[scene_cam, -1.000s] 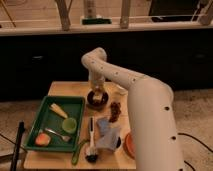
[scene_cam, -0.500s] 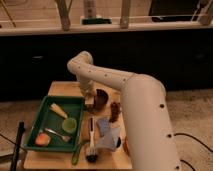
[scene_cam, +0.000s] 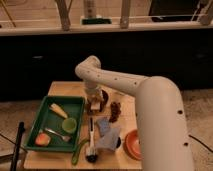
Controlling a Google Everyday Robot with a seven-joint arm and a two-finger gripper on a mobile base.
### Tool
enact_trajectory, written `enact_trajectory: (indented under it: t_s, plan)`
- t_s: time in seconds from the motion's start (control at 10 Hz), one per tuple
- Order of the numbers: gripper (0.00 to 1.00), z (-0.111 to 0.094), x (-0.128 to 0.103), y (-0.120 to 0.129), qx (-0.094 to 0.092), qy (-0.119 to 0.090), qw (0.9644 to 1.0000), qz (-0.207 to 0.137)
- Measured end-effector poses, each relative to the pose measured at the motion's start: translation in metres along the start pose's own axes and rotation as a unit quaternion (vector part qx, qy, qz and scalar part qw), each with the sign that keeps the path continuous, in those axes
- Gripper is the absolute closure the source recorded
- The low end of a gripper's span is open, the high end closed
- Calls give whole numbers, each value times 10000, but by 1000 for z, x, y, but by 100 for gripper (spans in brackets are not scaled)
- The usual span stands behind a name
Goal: Wipe purple bowl with eraser
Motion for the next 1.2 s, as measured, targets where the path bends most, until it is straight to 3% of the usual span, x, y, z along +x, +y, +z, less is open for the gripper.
enact_trajectory:
  t_s: [0.2,0.6,0.8,1.2]
  plan:
    - [100,5,9,24,22,-51,9994,351]
    - [100,-1,43,32,62,88,9973,720]
    - [100,-7,52,19,100,173,9973,703]
    - [100,-11,50,-28,93,258,9994,232]
